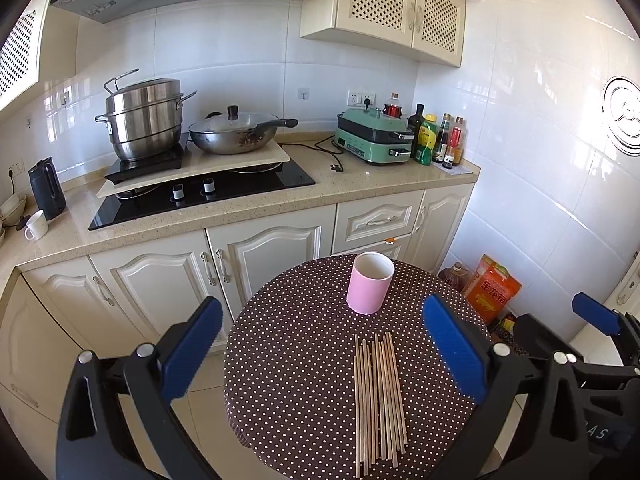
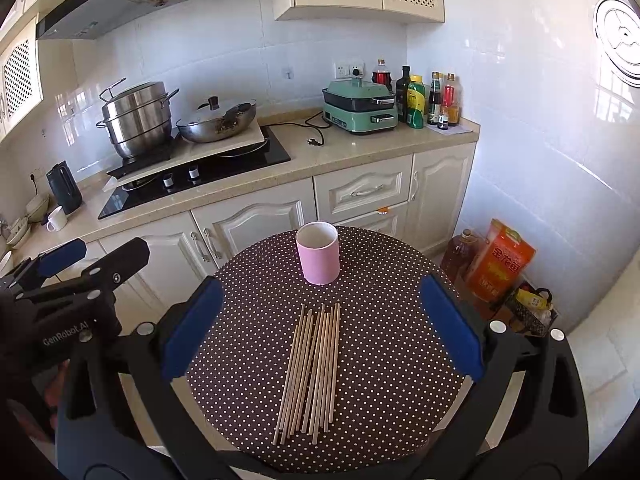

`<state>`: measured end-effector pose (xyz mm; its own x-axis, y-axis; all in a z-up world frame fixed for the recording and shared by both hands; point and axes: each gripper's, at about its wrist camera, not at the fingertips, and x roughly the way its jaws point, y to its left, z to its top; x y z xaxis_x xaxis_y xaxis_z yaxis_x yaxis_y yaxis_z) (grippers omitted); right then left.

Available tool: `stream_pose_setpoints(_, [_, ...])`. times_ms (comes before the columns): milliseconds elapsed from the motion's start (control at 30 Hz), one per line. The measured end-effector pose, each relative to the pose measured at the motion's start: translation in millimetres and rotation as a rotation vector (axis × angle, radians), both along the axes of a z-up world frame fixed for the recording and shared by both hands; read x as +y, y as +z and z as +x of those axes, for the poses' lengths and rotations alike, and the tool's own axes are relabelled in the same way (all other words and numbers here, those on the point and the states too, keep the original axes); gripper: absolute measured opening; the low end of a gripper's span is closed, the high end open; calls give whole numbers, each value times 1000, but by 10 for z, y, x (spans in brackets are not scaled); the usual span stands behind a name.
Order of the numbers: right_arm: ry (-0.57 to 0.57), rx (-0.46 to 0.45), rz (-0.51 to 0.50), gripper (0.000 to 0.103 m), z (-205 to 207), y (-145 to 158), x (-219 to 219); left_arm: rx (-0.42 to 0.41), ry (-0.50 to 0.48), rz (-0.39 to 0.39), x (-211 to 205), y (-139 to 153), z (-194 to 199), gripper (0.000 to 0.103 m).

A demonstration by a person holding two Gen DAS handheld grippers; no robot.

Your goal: Organize utensils

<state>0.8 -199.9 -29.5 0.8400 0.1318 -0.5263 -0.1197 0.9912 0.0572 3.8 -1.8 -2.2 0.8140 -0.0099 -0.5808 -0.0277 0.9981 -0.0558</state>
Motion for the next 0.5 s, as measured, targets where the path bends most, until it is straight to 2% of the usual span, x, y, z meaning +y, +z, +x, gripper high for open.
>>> stream_pose_setpoints(500, [-9, 6, 2, 97, 19, 6, 3, 0, -13, 5, -38, 10, 27, 99])
